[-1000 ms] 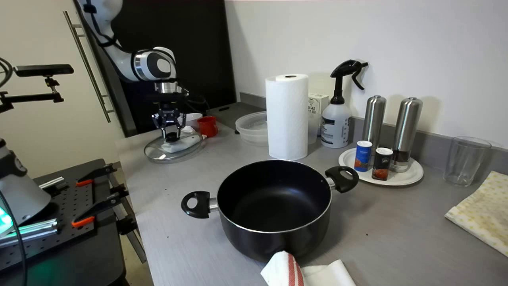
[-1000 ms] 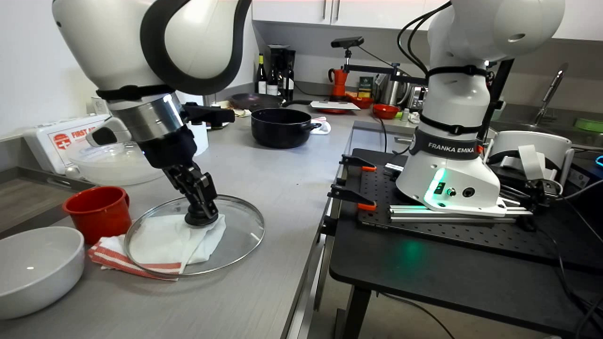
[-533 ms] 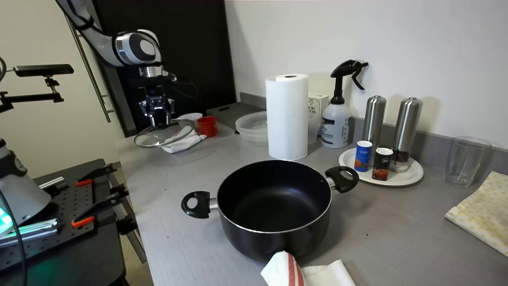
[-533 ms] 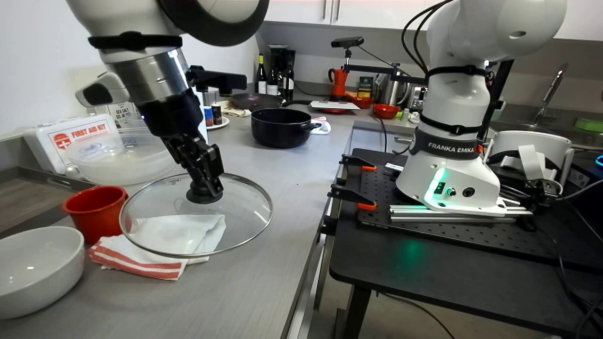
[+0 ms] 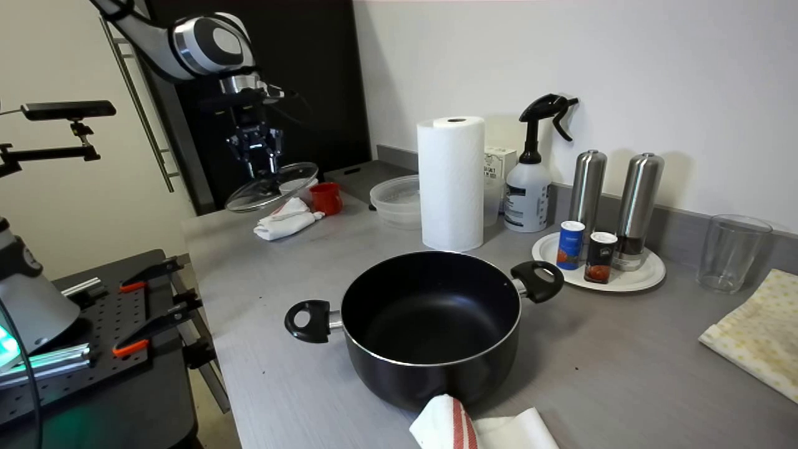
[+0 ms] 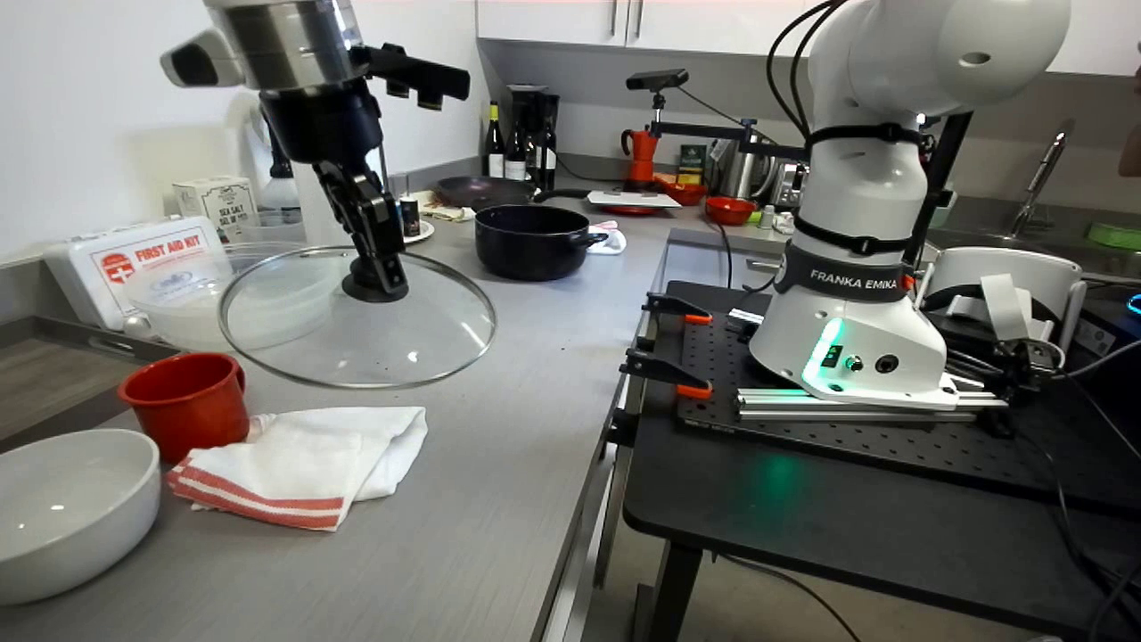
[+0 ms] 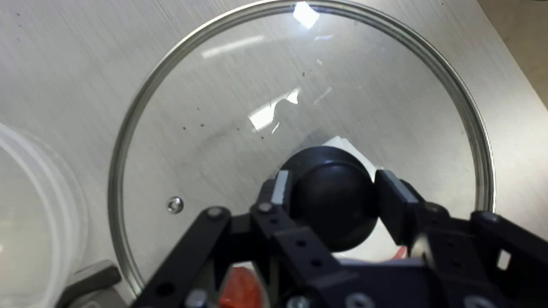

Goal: Put the glass lid on the black pot.

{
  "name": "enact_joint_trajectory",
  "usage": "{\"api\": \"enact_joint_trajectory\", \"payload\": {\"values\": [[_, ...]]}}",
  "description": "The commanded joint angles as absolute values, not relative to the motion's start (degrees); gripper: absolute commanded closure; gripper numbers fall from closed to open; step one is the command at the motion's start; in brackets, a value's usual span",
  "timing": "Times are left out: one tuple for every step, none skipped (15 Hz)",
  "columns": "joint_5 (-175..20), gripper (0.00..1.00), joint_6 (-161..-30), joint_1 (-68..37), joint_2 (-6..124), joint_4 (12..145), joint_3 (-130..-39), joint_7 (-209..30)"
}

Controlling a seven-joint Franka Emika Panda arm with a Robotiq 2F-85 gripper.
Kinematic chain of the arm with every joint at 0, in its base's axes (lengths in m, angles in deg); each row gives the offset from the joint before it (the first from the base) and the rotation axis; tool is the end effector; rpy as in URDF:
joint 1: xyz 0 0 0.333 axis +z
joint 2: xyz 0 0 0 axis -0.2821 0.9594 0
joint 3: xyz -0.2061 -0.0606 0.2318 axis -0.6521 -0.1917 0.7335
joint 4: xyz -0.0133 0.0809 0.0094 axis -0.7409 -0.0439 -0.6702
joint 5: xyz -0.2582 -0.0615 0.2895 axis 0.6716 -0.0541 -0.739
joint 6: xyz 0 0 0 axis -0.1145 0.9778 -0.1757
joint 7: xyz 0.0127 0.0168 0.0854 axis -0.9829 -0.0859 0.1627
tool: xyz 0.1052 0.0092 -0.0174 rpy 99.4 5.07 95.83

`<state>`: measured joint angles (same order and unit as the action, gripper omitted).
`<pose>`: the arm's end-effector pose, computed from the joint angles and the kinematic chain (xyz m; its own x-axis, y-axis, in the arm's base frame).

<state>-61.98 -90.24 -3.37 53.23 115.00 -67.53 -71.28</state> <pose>0.4705 0.2192 0.2721 0.6017 0.7673 -0.2219 0.7979 -0.5900 0.1235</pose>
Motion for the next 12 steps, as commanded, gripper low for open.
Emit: {"api": "enact_joint_trajectory", "payload": {"values": [[-61.7, 0.74, -88.7, -5.5, 47.8, 115.7, -70.3, -74.8], [-62.0, 0.74, -88.6, -6.4, 47.0, 115.6, -71.2, -75.4], [-62.2, 0.74, -88.6, -7.4, 46.3, 115.5, -72.1, -76.0], [-62.4, 0.74, -88.5, -8.4, 45.8, 115.3, -73.1, -76.3], [-62.8, 0.74, -88.4, -9.5, 45.3, 115.2, -74.0, -76.8], [-63.1, 0.74, -88.2, -10.5, 44.9, 114.9, -75.0, -77.1], [-63.2, 0.74, -88.2, -11.6, 44.6, 114.9, -76.0, -77.7], [-63.5, 0.74, -88.1, -12.7, 44.4, 114.7, -77.0, -78.0], [-63.5, 0.74, -88.0, -13.6, 44.1, 114.6, -77.9, -78.5], [-63.8, 0.74, -88.0, -14.7, 44.0, 114.4, -78.8, -78.9], [-64.1, 0.74, -88.0, -15.7, 43.8, 114.4, -79.8, -79.2], [-64.3, 0.74, -88.0, -16.6, 43.8, 114.2, -80.7, -79.6]]}}
